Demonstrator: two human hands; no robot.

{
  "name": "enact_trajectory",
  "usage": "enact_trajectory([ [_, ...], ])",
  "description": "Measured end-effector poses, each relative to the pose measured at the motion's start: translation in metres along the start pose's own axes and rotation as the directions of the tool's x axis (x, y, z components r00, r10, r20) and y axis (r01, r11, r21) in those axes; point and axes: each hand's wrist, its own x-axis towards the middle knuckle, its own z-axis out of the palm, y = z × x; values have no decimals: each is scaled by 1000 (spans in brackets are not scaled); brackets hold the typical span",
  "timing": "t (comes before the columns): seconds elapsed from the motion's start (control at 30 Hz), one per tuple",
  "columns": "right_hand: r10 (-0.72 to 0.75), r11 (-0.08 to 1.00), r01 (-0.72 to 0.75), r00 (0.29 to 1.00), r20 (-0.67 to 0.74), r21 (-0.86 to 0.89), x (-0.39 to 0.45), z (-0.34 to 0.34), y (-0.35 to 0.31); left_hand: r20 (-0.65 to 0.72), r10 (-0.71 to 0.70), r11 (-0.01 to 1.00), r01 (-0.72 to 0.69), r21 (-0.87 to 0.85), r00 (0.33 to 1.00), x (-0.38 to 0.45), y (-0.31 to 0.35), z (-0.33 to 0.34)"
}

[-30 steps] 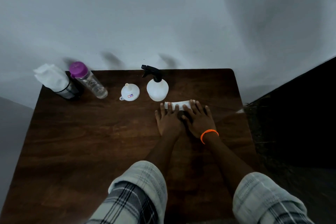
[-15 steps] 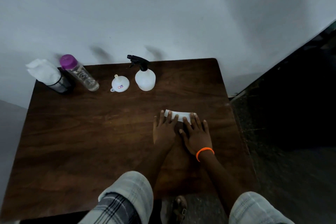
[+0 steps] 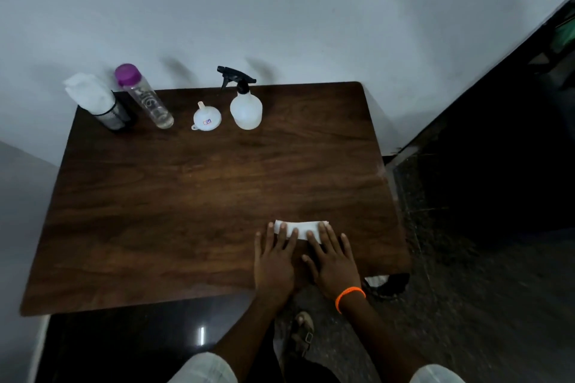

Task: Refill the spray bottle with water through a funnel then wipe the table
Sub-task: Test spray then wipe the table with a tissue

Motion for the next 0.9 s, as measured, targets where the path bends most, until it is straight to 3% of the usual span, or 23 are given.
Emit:
enact_trajectory([
  [0.13, 0, 1000, 0, 1000, 18, -5, -31, 6, 9, -33, -29, 998, 27, -50, 999, -30, 29, 18],
  [0.4, 7, 999, -5, 998, 65, -35, -66, 6, 59, 55, 29, 998, -26, -49, 998, -31, 72, 31],
  [0.77, 114, 993, -113, 989, 98, -18, 10, -28, 89, 22, 95, 995, -95, -1, 995, 42, 93, -19],
  [0.9, 116, 993, -115, 991, 66, -5, 56, -44, 90, -5, 49, 999, -49, -25, 999, 83, 88, -44],
])
